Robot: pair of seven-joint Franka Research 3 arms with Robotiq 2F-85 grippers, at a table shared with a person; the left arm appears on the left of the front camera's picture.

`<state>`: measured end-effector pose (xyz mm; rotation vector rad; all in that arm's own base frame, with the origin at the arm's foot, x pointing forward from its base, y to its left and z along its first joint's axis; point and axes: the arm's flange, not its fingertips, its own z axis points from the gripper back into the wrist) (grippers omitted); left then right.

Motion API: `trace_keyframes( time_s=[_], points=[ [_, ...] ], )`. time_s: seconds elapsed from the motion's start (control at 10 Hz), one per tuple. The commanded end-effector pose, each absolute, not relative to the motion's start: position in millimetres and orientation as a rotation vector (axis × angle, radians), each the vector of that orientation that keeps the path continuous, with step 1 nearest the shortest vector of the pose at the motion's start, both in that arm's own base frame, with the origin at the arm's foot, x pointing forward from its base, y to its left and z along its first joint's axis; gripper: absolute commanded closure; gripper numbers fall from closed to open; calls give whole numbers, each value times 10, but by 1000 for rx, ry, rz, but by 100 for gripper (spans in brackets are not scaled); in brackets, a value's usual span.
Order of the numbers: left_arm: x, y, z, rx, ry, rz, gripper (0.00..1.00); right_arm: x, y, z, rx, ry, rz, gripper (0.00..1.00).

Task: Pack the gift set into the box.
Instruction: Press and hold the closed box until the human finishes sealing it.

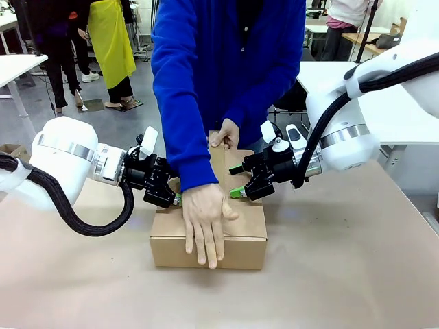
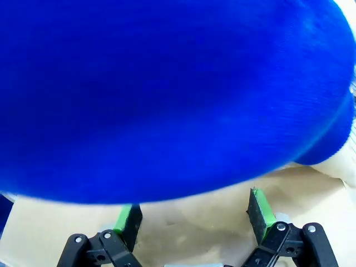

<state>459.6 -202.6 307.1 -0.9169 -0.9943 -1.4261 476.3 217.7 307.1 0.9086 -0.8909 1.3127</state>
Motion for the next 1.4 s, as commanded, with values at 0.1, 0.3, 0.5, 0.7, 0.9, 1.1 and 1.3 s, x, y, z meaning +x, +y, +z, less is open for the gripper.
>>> trace_keyframes(
  time_s=[0.1,0.3,0.5,0.7,0.9,1.1,1.3],
  points=[
    [4582,-2015,3047,-922,-980,-1441,0,4734,2178,3039,904,-893,1298,0],
    [4582,-2015,3047,-922,-980,-1441,0,4734,2178,3039,904,-893,1298,0],
    [4582,-2015,3047,-922,-980,-1441,0,4734,2178,3039,904,-893,1298,0],
    [4582,-2015,3047,-922,-980,-1441,0,4734,2178,3039,904,-893,1298,0],
    [4582,-2015,3047,-922,-980,-1441,0,4734,2178,3039,904,-893,1298,0],
    [4582,-2015,3047,-922,-980,-1441,0,4734,2178,3039,904,-893,1298,0],
    [4582,-2015,3047,-922,-980,-1441,0,4734,2178,3039,904,-893,1298,0]
  ],
)
